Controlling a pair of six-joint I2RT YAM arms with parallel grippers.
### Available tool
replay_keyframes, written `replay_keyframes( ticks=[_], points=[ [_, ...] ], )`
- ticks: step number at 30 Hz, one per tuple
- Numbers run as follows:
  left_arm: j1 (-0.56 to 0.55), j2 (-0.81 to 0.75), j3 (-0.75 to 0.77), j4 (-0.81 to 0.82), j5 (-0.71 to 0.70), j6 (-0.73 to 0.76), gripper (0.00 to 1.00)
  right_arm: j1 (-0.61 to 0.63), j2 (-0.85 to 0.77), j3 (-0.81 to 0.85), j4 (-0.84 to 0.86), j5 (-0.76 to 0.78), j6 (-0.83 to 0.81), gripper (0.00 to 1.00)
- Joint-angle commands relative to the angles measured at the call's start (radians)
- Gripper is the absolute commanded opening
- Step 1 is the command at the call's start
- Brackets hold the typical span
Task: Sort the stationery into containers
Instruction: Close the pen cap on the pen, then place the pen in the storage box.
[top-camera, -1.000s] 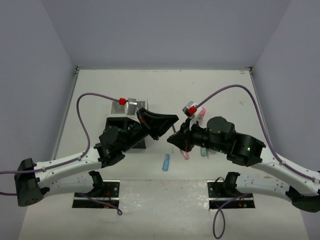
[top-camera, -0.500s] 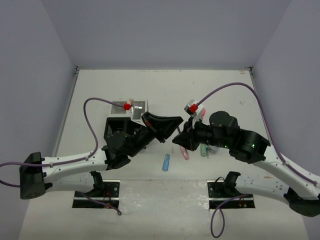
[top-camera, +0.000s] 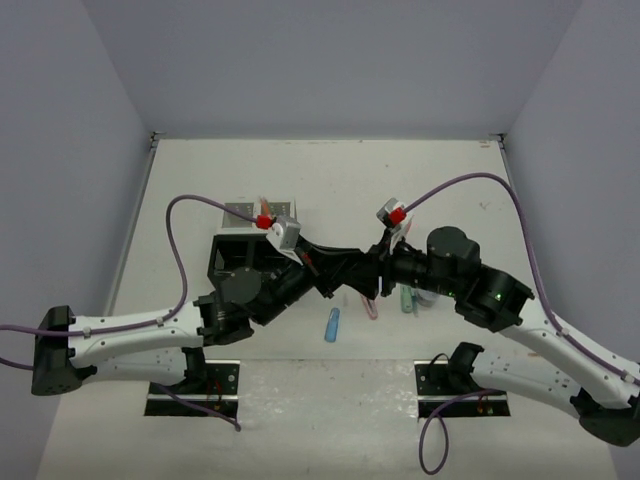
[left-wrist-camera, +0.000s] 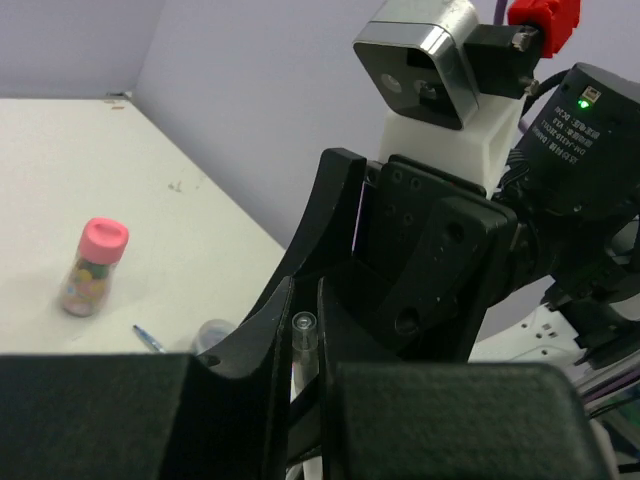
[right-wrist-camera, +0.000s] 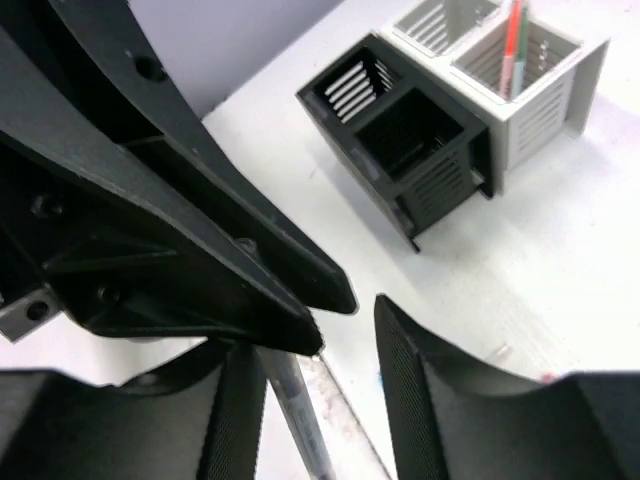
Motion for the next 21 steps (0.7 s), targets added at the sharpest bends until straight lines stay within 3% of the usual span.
replay_keyframes(
  ticks=[1,2,9,14,17,21],
  points=[
    [-0.029,-0.017,0.114,-0.262,-0.039,0.122,0.0,-0.037,-0.065,-0.053,0.265,0.082,0.036,0.59],
    [-0.023,-0.012,0.145,-0.284,-0.048,0.134,0.0,-0.038,-0.078,-0.069,0.27,0.086,0.042,0.66],
    [0.006,0.016,0.232,-0.307,-0.147,0.172,0.0,-0.038,-0.117,-0.114,0.244,0.093,0.047,0.84],
    [0.074,0.062,0.304,-0.367,-0.329,0.269,0.0,-0.038,-0.191,-0.16,0.196,0.082,0.053,0.9],
    [0.202,0.09,0.326,-0.382,-0.373,0.293,0.0,-0.039,-0.286,-0.197,0.169,0.108,0.074,0.93],
    [0.284,0.131,0.326,-0.33,-0.487,0.381,0.0,-0.039,-0.377,-0.232,0.142,0.133,0.101,0.96]
  ],
)
